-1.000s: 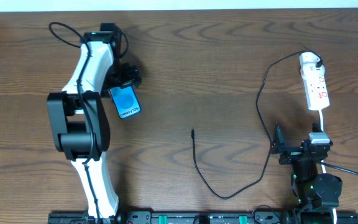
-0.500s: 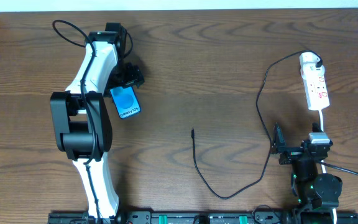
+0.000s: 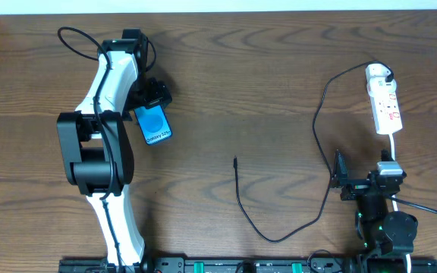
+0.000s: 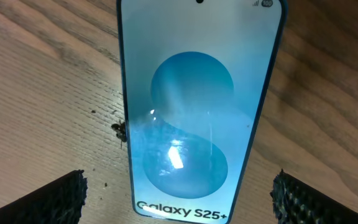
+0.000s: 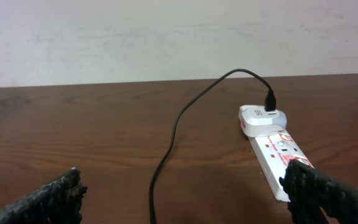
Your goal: Plug charger to phone and switch on socket
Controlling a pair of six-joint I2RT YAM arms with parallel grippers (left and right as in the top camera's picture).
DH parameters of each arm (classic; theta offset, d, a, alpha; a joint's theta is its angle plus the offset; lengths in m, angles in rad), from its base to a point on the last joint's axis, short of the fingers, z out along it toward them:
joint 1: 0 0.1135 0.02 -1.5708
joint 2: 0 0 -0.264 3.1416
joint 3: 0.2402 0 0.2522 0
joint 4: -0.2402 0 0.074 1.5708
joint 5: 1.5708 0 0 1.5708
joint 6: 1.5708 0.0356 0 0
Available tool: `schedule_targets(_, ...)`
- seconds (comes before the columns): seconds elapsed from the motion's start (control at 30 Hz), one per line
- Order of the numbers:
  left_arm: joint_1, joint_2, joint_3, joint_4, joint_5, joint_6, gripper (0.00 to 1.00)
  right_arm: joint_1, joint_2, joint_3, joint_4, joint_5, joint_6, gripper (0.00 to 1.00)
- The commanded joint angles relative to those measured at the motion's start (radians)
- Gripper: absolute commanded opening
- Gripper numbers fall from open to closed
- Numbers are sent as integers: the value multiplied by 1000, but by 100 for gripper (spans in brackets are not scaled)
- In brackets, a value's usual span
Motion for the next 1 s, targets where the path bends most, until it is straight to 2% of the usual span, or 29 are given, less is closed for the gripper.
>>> schedule_targets(0.0,4,42,-6,-5,-2,-9,95,19,-6,-1,-3,-6,-11,99)
schedule_targets(0.97,3,62,-58,32,-1,-9,95,19,-6,-1,-3,-6,-11,99)
